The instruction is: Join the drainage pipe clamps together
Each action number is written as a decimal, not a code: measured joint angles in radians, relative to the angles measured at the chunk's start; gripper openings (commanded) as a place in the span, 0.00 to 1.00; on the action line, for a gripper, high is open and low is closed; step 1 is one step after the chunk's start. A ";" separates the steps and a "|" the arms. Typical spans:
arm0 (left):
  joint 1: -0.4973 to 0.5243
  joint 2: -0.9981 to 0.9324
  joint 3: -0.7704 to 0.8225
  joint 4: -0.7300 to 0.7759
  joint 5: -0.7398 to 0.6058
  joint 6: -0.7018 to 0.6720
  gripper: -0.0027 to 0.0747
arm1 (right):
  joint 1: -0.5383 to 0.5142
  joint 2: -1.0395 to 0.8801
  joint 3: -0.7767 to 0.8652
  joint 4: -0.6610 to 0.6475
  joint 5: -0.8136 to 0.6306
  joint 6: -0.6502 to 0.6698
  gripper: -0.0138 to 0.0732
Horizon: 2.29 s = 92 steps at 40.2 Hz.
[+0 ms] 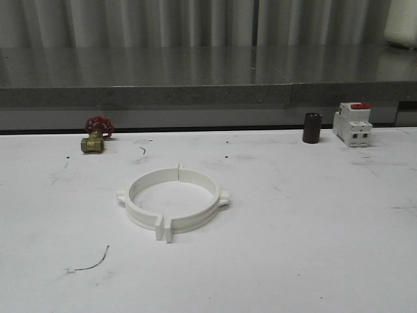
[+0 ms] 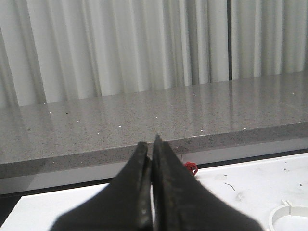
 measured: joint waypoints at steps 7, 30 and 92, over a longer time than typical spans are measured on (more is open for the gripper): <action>0.000 0.000 0.000 0.000 0.000 0.000 0.01 | 0.000 -0.007 0.003 0.000 0.000 0.000 0.08; 0.000 0.000 0.000 0.000 0.000 0.000 0.01 | 0.000 -0.007 0.003 -0.001 0.000 0.000 0.08; 0.123 0.000 0.299 -0.285 -0.094 0.217 0.01 | 0.000 -0.007 0.003 -0.001 0.000 0.000 0.08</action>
